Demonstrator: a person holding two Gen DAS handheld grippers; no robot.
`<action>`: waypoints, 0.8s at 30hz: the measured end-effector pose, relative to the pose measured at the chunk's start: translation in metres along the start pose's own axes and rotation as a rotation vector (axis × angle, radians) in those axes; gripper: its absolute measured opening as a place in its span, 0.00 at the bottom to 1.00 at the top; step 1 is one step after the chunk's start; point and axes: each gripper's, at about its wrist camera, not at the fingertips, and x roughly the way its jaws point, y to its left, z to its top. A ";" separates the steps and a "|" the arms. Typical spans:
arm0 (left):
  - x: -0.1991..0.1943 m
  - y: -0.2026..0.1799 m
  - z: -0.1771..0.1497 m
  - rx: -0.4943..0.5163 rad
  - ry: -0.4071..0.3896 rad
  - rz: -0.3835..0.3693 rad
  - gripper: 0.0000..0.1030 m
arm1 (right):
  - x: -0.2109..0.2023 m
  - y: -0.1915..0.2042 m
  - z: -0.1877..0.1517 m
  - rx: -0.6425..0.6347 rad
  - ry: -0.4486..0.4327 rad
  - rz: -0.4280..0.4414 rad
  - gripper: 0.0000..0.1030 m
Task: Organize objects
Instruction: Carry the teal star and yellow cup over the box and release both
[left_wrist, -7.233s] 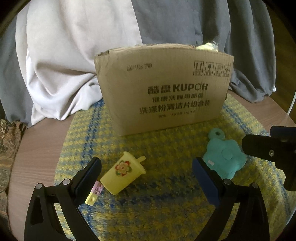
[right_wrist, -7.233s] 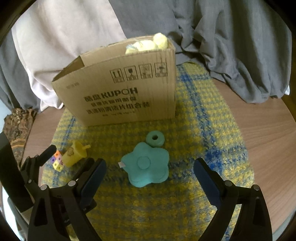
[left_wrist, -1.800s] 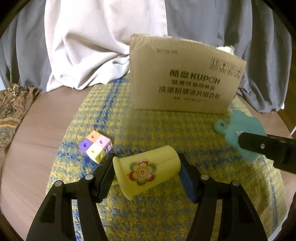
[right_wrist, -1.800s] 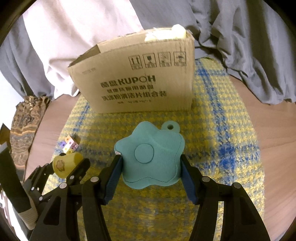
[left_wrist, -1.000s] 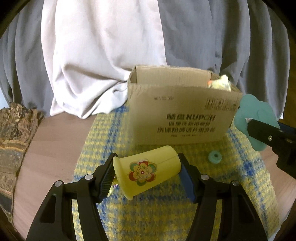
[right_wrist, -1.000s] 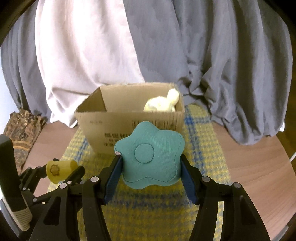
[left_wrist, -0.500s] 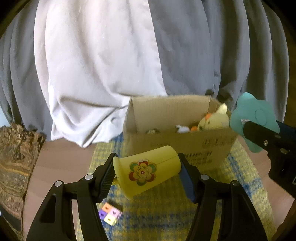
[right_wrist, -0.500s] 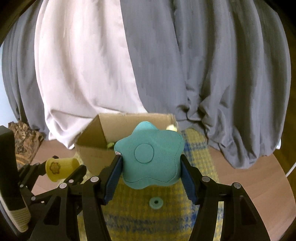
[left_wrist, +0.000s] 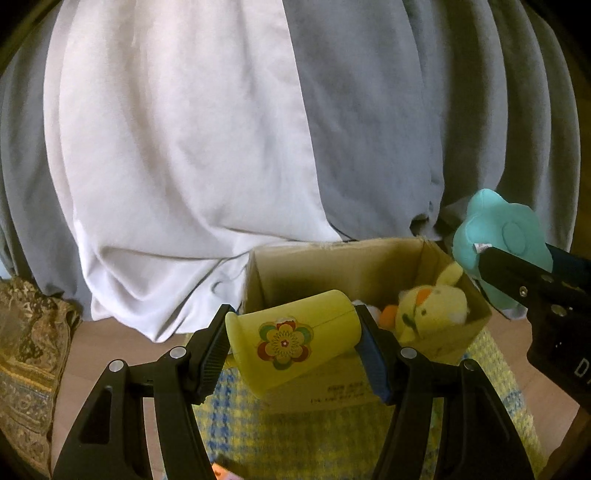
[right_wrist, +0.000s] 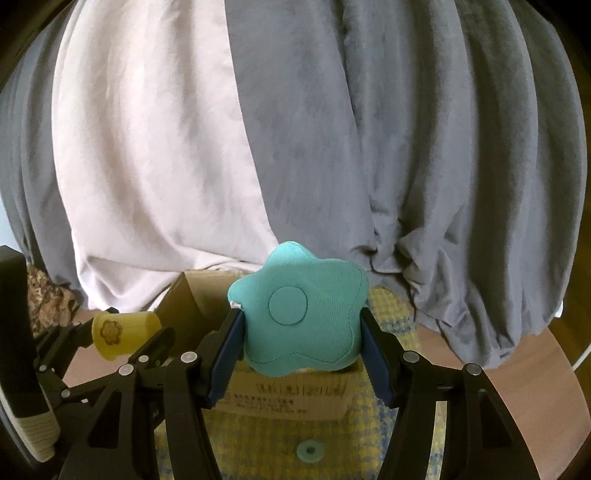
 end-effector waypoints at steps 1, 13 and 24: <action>0.002 0.000 0.002 -0.001 -0.001 0.000 0.62 | 0.002 0.000 0.001 0.002 0.002 0.000 0.59; 0.030 -0.004 0.024 0.015 0.014 -0.031 0.62 | 0.039 -0.006 0.024 0.014 0.057 0.003 0.60; 0.042 -0.015 0.027 0.063 0.030 0.015 0.92 | 0.051 -0.013 0.031 0.015 0.063 -0.025 0.93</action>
